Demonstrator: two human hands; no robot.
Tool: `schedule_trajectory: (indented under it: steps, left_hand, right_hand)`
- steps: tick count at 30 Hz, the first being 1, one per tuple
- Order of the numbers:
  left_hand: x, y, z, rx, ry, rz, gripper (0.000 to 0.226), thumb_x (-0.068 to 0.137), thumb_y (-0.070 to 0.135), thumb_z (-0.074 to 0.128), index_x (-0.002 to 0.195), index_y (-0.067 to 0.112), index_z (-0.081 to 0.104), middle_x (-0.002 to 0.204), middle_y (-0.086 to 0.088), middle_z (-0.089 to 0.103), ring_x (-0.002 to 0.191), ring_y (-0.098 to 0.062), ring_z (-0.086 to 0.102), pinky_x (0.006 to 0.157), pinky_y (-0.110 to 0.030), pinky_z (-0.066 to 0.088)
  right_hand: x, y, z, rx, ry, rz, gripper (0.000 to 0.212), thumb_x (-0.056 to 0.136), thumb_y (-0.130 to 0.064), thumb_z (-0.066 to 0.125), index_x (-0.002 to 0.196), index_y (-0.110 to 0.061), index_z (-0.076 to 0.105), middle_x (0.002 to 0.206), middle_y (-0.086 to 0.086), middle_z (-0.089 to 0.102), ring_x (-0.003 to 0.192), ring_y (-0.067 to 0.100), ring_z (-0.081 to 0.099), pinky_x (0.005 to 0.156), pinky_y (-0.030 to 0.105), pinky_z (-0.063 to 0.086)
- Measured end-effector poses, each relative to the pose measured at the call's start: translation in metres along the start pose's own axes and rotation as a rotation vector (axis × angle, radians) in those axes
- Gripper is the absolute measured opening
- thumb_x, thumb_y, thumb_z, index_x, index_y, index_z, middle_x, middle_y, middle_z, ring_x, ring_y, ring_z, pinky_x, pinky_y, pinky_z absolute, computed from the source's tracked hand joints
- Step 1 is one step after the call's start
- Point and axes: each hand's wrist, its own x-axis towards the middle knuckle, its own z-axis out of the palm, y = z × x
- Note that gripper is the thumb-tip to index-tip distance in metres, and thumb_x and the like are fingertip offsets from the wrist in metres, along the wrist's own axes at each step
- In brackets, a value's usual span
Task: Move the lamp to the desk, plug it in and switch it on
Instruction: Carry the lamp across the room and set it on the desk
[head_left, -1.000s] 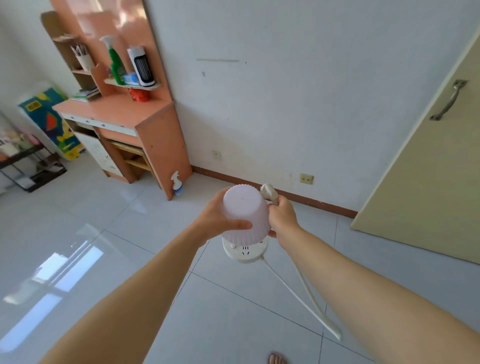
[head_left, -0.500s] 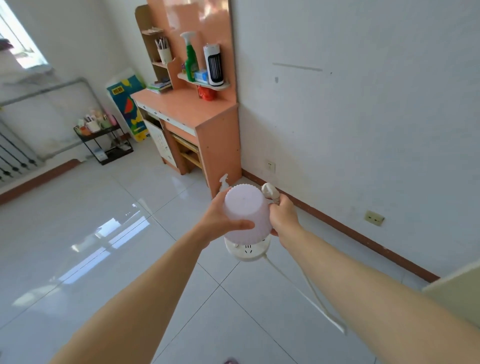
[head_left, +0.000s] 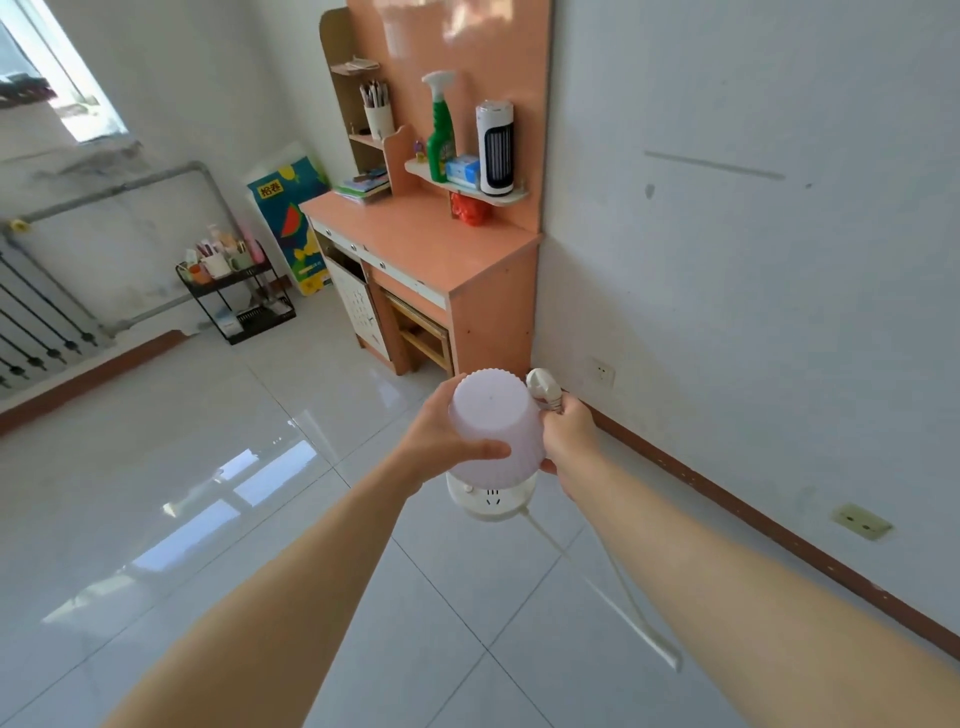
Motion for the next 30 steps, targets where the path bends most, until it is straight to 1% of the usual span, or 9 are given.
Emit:
schedule_trajectory:
  steps: [3, 5, 11, 13, 17, 19, 24, 27, 30]
  left_hand:
    - [0.035, -0.001, -0.03, -0.014, 0.008, 0.013, 0.084, 0.059, 0.017, 0.087, 0.126, 0.034, 0.039, 0.116, 0.006, 0.047, 0.113, -0.02, 0.045, 0.092, -0.04, 0.047]
    - [0.059, -0.002, -0.049, -0.016, 0.014, 0.008, 0.085, 0.06, 0.018, 0.087, 0.127, 0.034, 0.039, 0.117, 0.006, 0.047, 0.113, -0.02, 0.045, 0.09, -0.038, 0.046]
    - [0.129, -0.004, -0.092, 0.002, 0.05, -0.008, 0.091, 0.059, 0.02, 0.087, 0.134, 0.029, 0.037, 0.122, 0.001, 0.048, 0.113, -0.02, 0.046, 0.093, -0.041, 0.047]
    - [0.154, -0.003, -0.105, -0.001, 0.062, -0.01, 0.09, 0.059, 0.02, 0.087, 0.133, 0.03, 0.038, 0.12, 0.002, 0.048, 0.113, -0.021, 0.046, 0.092, -0.04, 0.047]
    - [0.207, 0.005, -0.127, 0.016, 0.067, -0.035, 0.089, 0.058, 0.021, 0.087, 0.132, 0.031, 0.039, 0.114, 0.007, 0.049, 0.11, -0.019, 0.047, 0.091, -0.044, 0.05]
    - [0.239, 0.015, -0.141, 0.005, 0.082, -0.045, 0.091, 0.055, 0.025, 0.088, 0.131, 0.032, 0.039, 0.11, 0.011, 0.05, 0.108, -0.018, 0.049, 0.089, -0.043, 0.051]
    - [0.311, 0.029, -0.167, 0.008, 0.085, -0.016, 0.098, 0.05, 0.028, 0.087, 0.134, 0.032, 0.037, 0.123, 0.003, 0.05, 0.115, -0.021, 0.048, 0.098, -0.049, 0.047]
    - [0.35, 0.036, -0.179, 0.02, 0.082, -0.014, 0.104, 0.045, 0.034, 0.086, 0.135, 0.034, 0.034, 0.125, 0.003, 0.05, 0.116, -0.021, 0.048, 0.099, -0.049, 0.047]
    - [0.394, 0.037, -0.192, 0.017, 0.063, -0.001, 0.104, 0.047, 0.033, 0.087, 0.136, 0.035, 0.033, 0.126, 0.004, 0.049, 0.117, -0.021, 0.048, 0.098, -0.046, 0.047]
  right_hand:
    - [0.031, -0.02, 0.03, 0.004, 0.005, 0.003, 0.031, 0.09, -0.012, 0.038, 0.113, -0.015, 0.058, 0.115, 0.013, 0.065, 0.106, 0.034, 0.061, 0.094, 0.053, 0.052]
    - [0.053, -0.034, 0.047, 0.0, 0.002, 0.002, 0.03, 0.091, -0.014, 0.039, 0.113, -0.015, 0.058, 0.114, 0.013, 0.065, 0.105, 0.033, 0.061, 0.093, 0.053, 0.052]
    - [0.119, -0.07, 0.089, -0.017, -0.022, -0.029, 0.023, 0.09, -0.018, 0.041, 0.105, -0.017, 0.058, 0.109, 0.012, 0.067, 0.101, 0.032, 0.062, 0.093, 0.051, 0.052]
    - [0.145, -0.082, 0.1, -0.028, -0.032, -0.048, 0.022, 0.091, -0.018, 0.041, 0.103, -0.015, 0.058, 0.11, 0.014, 0.067, 0.103, 0.034, 0.062, 0.094, 0.052, 0.051]
    - [0.198, -0.111, 0.117, -0.034, -0.056, -0.04, 0.026, 0.09, -0.02, 0.042, 0.108, -0.01, 0.058, 0.11, 0.016, 0.066, 0.104, 0.038, 0.061, 0.094, 0.054, 0.05]
    - [0.228, -0.132, 0.126, -0.046, -0.071, -0.044, 0.027, 0.09, -0.021, 0.042, 0.109, -0.011, 0.058, 0.111, 0.017, 0.066, 0.104, 0.039, 0.062, 0.094, 0.054, 0.051]
    - [0.293, -0.174, 0.144, -0.046, -0.042, -0.089, 0.028, 0.092, -0.019, 0.041, 0.115, -0.013, 0.056, 0.114, 0.013, 0.064, 0.104, 0.032, 0.06, 0.095, 0.049, 0.05]
    - [0.327, -0.191, 0.153, -0.033, -0.038, -0.078, 0.028, 0.093, -0.019, 0.041, 0.116, -0.013, 0.055, 0.113, 0.013, 0.064, 0.104, 0.032, 0.061, 0.094, 0.051, 0.051]
    - [0.364, -0.208, 0.164, -0.026, -0.022, -0.062, 0.029, 0.093, -0.022, 0.04, 0.117, -0.014, 0.053, 0.114, 0.012, 0.063, 0.105, 0.034, 0.061, 0.094, 0.053, 0.051]
